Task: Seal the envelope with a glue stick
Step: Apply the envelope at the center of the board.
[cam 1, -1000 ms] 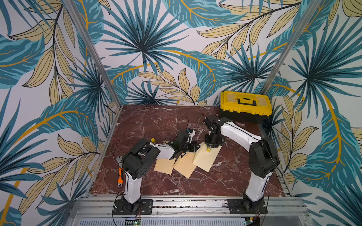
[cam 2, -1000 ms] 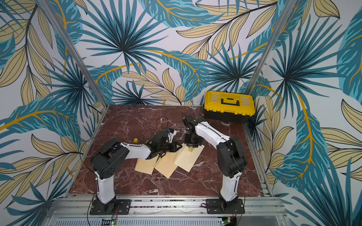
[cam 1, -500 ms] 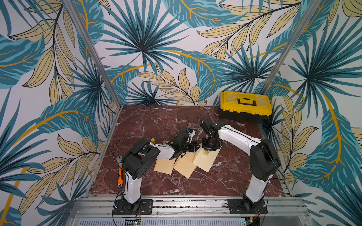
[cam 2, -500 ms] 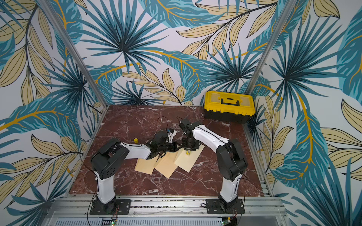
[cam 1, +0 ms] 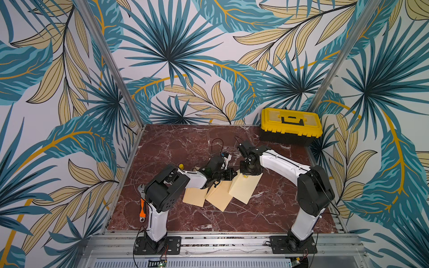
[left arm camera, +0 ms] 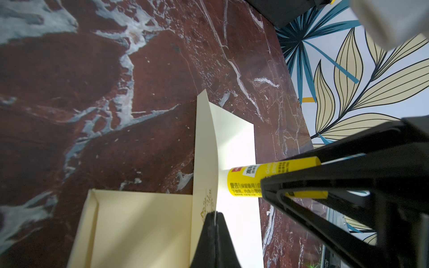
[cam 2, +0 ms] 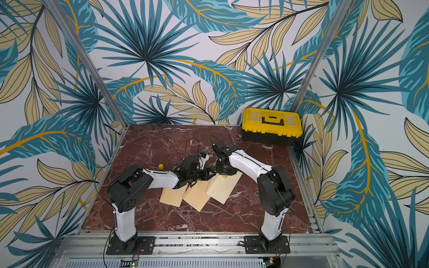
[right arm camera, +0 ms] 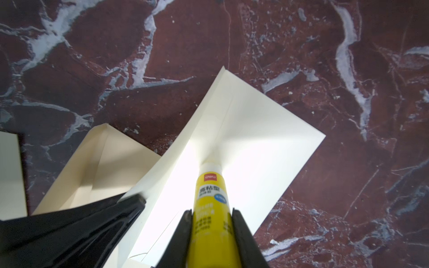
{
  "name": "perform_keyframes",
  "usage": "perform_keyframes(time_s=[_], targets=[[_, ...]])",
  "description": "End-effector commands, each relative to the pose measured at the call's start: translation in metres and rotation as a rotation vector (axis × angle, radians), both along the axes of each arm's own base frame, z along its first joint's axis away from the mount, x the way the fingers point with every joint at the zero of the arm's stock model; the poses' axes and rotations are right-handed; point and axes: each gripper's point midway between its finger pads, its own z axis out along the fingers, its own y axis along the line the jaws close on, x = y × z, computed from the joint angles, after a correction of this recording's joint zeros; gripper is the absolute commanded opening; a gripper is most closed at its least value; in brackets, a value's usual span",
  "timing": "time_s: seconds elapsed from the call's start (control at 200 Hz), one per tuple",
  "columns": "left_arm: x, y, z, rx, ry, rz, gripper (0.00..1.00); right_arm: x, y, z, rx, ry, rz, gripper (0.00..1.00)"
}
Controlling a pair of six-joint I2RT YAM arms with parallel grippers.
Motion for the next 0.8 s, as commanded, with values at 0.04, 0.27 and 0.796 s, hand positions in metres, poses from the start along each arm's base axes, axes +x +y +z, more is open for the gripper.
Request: perform_keyframes(time_s=[0.04, 0.27, 0.796], targets=[[-0.001, 0.005, -0.008, 0.022, 0.007, 0.0, 0.04, -0.039, 0.005, -0.021, 0.039, 0.12, 0.002, 0.0], [-0.001, 0.005, -0.009, 0.025, 0.007, 0.001, 0.03, -0.058, 0.011, -0.013, 0.059, 0.161, 0.024, 0.0], [-0.004, 0.001, -0.003, 0.079, -0.031, -0.02, 0.06, -0.037, -0.022, 0.059, -0.003, -0.032, -0.022, 0.0]])
